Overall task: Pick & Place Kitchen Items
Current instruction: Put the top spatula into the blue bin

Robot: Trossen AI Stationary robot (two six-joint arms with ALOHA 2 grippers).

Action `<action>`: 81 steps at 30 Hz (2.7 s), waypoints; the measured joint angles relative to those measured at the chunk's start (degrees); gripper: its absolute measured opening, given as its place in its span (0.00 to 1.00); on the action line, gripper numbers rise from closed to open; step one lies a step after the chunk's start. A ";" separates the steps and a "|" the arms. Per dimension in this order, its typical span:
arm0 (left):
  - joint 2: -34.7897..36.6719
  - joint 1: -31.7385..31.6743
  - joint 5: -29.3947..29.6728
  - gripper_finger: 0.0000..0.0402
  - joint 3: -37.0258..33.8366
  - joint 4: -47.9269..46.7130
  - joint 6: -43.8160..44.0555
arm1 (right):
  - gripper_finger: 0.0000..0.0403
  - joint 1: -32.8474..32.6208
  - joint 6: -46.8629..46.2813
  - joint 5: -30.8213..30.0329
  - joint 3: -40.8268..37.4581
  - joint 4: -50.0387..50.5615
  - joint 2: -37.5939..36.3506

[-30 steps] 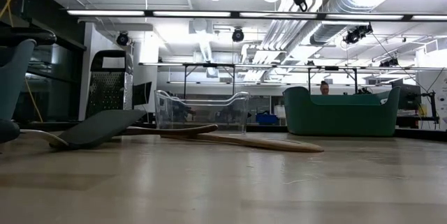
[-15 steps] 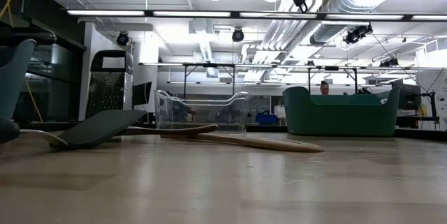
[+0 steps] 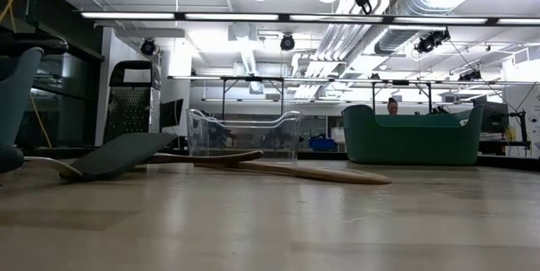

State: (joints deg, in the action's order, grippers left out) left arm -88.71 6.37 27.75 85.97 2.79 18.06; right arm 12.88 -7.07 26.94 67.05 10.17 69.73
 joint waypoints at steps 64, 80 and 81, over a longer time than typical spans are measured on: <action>13.68 -9.37 -24.57 0.17 0.04 -6.89 -7.46 | 0.56 10.15 7.58 1.08 0.00 22.67 -8.87; 13.66 -9.71 -18.99 0.17 10.27 -41.67 11.60 | 0.56 10.16 7.36 -0.46 0.00 22.80 -8.87; 13.66 -9.64 -19.03 0.17 11.28 -44.51 13.05 | 0.56 10.16 7.36 -0.48 0.00 22.80 -8.87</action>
State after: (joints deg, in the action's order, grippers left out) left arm -75.05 -3.27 8.72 97.26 -41.72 31.10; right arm 23.05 0.30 26.46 67.05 32.97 60.86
